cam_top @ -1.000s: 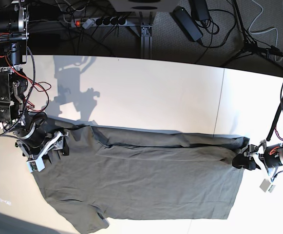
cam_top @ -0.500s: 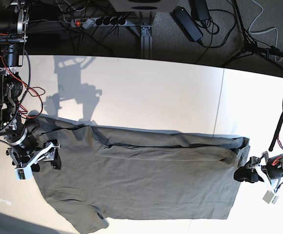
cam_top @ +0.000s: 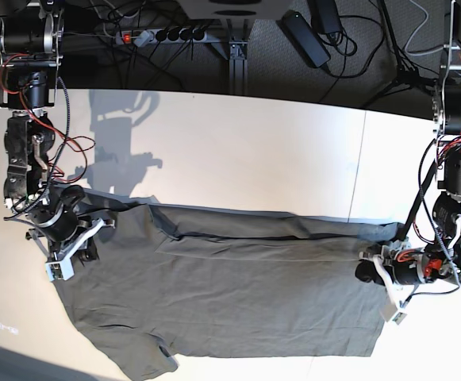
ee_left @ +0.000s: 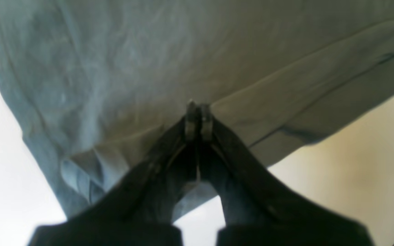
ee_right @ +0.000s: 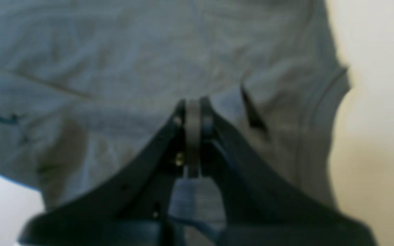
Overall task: Fold the T-shirt properly
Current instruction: 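Lay the held shoulder edge down on the shirt and open both grippers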
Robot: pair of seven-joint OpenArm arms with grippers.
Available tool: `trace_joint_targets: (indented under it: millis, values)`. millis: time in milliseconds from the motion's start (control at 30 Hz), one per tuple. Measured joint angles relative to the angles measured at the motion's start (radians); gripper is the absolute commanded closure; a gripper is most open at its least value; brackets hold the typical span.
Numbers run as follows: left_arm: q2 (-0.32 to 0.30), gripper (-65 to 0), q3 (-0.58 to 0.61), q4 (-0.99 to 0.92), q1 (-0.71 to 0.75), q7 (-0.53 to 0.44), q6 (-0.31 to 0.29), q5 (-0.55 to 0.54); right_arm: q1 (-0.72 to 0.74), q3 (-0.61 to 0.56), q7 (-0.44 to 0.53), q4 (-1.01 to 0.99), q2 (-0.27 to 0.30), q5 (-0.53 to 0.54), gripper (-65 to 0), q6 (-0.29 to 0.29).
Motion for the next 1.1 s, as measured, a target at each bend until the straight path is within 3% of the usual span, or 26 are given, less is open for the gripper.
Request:
trace_joint_targets:
  millis: [233, 467, 733, 900, 1100]
  values:
    - [0.006, 0.0, 0.087, -0.125, 0.003, -0.156, 0.0, 0.13, 0.0, 0.002, 0.037, -0.158, 0.0, -0.018, 0.0, 0.0]
    - [0.002, 0.0, 0.145, -0.125, -0.005, -0.148, 0.004, 0.153, 0.011, 0.003, 0.043, -0.196, 0.0, -0.007, 0.0, 0.0]
    - [-0.015, 0.0, 0.149, -0.061, 0.022, -0.051, 0.005, 0.047, -0.023, 0.005, -0.082, -0.121, 0.015, 0.044, 0.0, -0.001]
    - [-0.074, 0.0, 0.15, 0.061, 0.116, -0.035, 0.005, -0.025, -0.151, 0.007, -0.108, 0.025, 0.05, 0.074, 0.0, 0.0]
    - [-0.147, 0.0, 0.144, 0.189, 0.24, -0.043, 0.007, -0.098, -0.304, 0.026, -0.104, 0.16, 0.053, 0.077, 0.0, -0.001]
